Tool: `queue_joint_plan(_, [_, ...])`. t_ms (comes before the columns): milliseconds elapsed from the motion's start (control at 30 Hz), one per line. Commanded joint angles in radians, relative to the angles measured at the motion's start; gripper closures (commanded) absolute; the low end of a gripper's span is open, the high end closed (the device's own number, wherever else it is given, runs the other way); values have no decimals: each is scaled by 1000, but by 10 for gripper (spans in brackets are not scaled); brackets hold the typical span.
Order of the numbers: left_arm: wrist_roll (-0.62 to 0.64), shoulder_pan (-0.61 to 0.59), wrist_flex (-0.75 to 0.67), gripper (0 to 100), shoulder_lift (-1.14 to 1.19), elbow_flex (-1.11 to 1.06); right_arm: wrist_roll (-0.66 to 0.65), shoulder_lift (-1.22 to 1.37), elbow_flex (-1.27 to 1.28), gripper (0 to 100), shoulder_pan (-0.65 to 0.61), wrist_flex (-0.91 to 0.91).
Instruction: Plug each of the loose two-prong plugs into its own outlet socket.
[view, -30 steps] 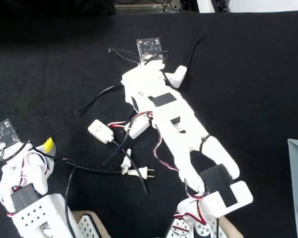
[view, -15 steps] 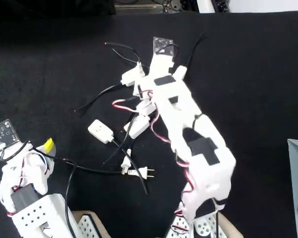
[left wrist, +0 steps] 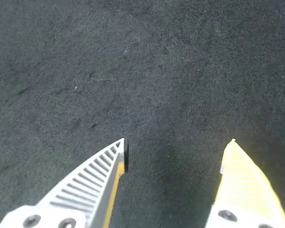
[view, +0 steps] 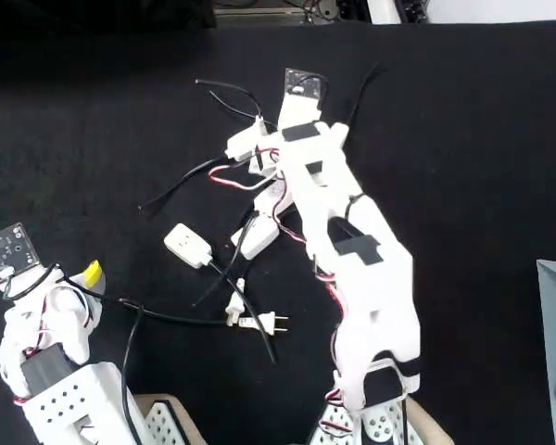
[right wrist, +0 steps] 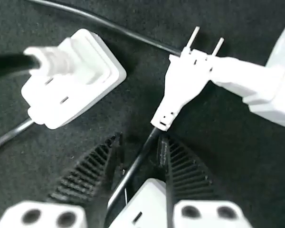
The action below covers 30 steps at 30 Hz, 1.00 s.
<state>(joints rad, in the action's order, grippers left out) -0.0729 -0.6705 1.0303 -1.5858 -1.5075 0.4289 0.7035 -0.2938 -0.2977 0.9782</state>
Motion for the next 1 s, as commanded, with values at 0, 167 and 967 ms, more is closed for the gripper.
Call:
queue_joint_plan(0, [-9,-10,5,683,-8,7,11,70,-162,883,11,101])
queue_joint_plan(167, [-9,-10,5,683,-8,7,9,189,-348,885,11,258])
queue_joint_plan(967, [-11,-10,5,683,-8,7,-163,-21,-510,987,-12,629])
